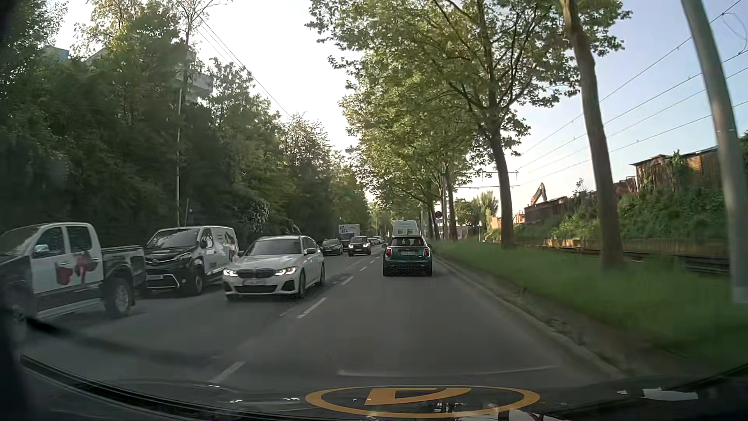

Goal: Follow the waypoints while adhering to traffic rules and regulations

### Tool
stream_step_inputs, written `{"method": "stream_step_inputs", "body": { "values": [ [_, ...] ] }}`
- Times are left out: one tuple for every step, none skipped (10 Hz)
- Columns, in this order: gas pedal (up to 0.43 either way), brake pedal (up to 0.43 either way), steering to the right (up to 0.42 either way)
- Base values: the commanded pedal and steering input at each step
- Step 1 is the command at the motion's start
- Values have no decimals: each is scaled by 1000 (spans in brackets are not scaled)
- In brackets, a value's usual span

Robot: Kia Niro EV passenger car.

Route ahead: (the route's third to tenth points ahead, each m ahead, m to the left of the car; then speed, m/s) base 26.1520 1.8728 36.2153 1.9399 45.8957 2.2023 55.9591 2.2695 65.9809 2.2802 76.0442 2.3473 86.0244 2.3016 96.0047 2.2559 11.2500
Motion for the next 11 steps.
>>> {"method": "stream_step_inputs", "body": {
  "values": [
    [169, 0, -4],
    [169, 0, -4],
    [177, 0, -4],
    [177, 0, -3],
    [177, 0, -2],
    [177, 0, -1],
    [177, 0, -1],
    [177, 0, -1],
    [189, 0, 0],
    [189, 0, -1],
    [189, 0, -1]
  ]
}}
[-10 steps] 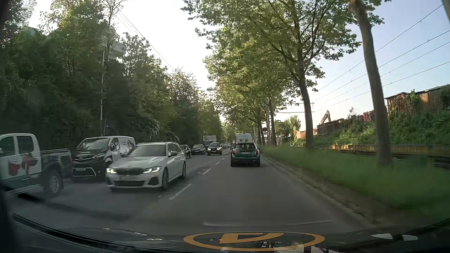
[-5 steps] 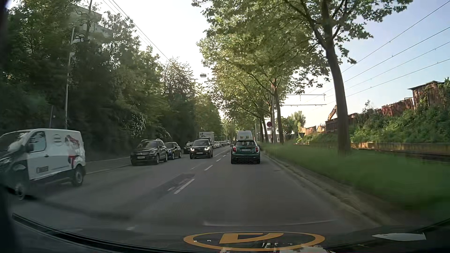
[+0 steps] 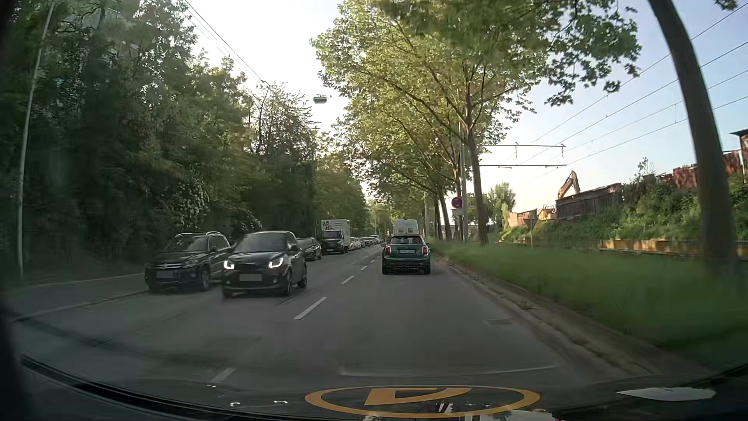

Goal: Follow the waypoints while adhering to traffic rules and regulations

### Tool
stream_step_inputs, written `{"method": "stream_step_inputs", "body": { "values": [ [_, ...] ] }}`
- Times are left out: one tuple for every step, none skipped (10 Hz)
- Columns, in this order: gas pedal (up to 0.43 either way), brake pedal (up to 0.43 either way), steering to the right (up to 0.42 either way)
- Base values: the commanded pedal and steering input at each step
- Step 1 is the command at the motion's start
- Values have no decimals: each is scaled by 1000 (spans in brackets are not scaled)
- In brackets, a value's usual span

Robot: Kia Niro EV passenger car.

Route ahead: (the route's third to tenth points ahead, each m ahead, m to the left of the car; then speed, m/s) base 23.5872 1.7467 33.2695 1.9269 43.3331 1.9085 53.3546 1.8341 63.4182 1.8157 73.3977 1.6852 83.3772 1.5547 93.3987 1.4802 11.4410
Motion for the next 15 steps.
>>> {"method": "stream_step_inputs", "body": {
  "values": [
    [189, 0, -1],
    [189, 0, -1],
    [189, 0, -1],
    [189, 0, -1],
    [189, 0, -1],
    [189, 0, -1],
    [177, 0, -1],
    [177, 0, -1],
    [177, 0, -1],
    [177, 0, -1],
    [177, 0, -1],
    [169, 0, -1],
    [169, 0, -1],
    [157, 0, -1],
    [157, 0, -1]
  ]
}}
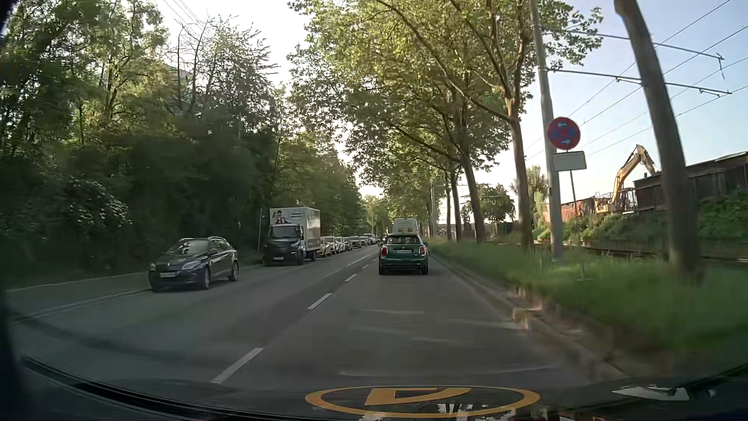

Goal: Follow the waypoints while adhering to traffic rules and regulations

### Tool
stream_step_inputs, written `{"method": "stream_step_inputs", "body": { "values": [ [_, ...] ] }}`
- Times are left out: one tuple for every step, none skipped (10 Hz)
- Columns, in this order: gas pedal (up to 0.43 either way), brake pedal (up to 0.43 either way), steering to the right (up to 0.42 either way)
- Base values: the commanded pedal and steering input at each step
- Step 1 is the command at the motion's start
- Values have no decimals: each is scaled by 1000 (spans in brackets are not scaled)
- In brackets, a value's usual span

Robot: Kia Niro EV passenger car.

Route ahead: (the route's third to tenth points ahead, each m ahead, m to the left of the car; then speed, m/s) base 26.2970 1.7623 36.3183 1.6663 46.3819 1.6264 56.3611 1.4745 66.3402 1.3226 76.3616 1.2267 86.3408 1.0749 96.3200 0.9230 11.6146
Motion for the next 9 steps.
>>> {"method": "stream_step_inputs", "body": {
  "values": [
    [150, 0, -1],
    [138, 0, -1],
    [130, 0, -1],
    [130, 0, -1],
    [130, 0, -1],
    [130, 0, -1],
    [130, 0, -1],
    [130, 0, -1],
    [130, 0, -1]
  ]
}}
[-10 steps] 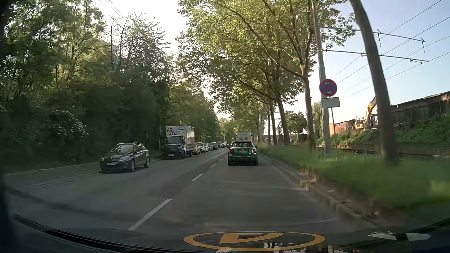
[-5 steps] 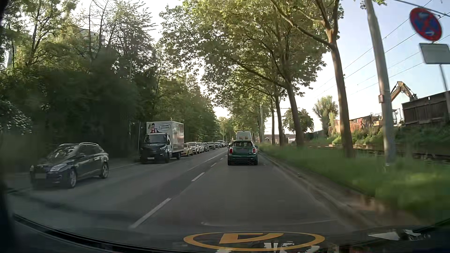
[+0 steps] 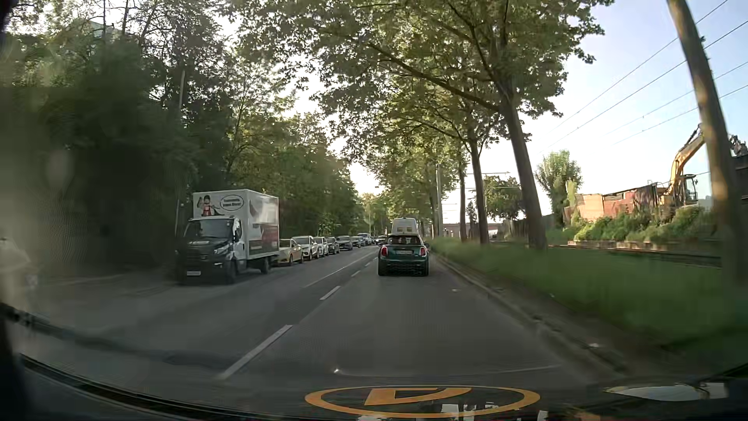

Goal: Follow the waypoints while adhering to traffic rules and regulations

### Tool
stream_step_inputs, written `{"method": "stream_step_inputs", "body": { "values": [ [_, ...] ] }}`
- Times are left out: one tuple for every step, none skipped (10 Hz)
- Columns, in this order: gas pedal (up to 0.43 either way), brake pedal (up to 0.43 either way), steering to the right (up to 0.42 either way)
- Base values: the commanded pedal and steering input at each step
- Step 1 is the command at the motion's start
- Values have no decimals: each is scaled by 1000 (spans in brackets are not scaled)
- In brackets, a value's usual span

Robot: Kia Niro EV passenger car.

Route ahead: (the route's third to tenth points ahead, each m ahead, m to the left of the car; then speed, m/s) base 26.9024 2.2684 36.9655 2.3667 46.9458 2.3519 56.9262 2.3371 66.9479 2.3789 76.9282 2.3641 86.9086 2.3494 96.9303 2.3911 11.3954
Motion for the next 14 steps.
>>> {"method": "stream_step_inputs", "body": {
  "values": [
    [130, 0, -1],
    [130, 0, -1],
    [130, 0, -1],
    [130, 0, -1],
    [130, 0, -1],
    [130, 0, -1],
    [130, 0, -1],
    [118, 0, -1],
    [118, 0, -1],
    [118, 0, -1],
    [118, 0, -1],
    [118, 0, -1],
    [118, 0, -1],
    [118, 0, -1]
  ]
}}
